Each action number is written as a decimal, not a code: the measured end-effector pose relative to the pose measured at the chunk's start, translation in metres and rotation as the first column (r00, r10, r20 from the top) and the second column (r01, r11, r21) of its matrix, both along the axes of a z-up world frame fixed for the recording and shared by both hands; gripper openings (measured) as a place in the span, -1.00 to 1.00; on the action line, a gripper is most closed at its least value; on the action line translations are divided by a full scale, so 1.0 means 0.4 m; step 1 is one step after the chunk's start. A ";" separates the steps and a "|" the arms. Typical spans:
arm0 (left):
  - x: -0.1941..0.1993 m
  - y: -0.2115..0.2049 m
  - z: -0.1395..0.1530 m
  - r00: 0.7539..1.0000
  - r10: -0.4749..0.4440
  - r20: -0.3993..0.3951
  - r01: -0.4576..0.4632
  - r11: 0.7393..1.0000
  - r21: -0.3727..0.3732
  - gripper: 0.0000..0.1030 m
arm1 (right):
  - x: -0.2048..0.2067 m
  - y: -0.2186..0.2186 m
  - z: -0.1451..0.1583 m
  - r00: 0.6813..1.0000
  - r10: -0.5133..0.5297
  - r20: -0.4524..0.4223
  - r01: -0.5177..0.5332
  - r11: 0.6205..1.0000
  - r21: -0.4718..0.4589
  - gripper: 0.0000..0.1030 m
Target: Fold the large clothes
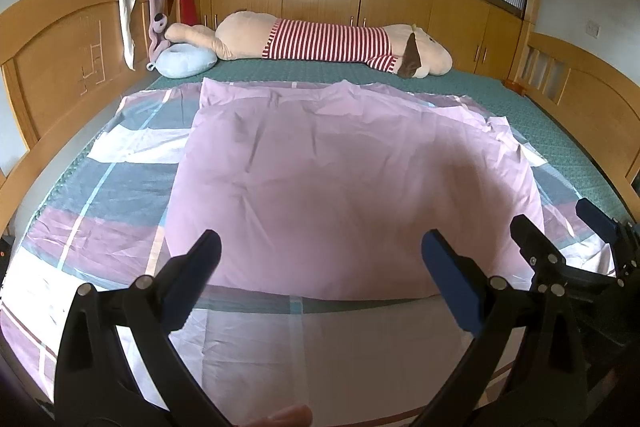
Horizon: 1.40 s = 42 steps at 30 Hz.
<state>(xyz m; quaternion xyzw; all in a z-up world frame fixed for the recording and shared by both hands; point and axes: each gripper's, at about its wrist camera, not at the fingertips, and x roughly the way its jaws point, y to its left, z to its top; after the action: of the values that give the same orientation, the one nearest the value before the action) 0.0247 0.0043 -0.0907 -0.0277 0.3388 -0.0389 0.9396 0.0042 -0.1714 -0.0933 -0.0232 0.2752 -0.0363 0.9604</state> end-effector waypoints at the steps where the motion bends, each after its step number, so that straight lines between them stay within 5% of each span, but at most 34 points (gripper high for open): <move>1: 0.000 0.000 0.000 1.000 0.000 -0.001 0.000 1.000 -0.001 0.96 | 0.000 0.002 -0.001 1.000 0.002 0.000 -0.002 1.000 -0.003 0.97; 42: 0.010 0.002 -0.017 1.000 -0.007 -0.023 0.007 1.000 0.006 0.96 | 0.003 0.024 -0.023 0.999 0.028 -0.030 -0.028 1.000 -0.013 0.97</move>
<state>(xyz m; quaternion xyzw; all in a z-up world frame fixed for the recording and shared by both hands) 0.0288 0.0052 -0.0976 -0.0242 0.3500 -0.0407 0.9356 0.0056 -0.1617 -0.1027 -0.0343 0.2888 -0.0244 0.9565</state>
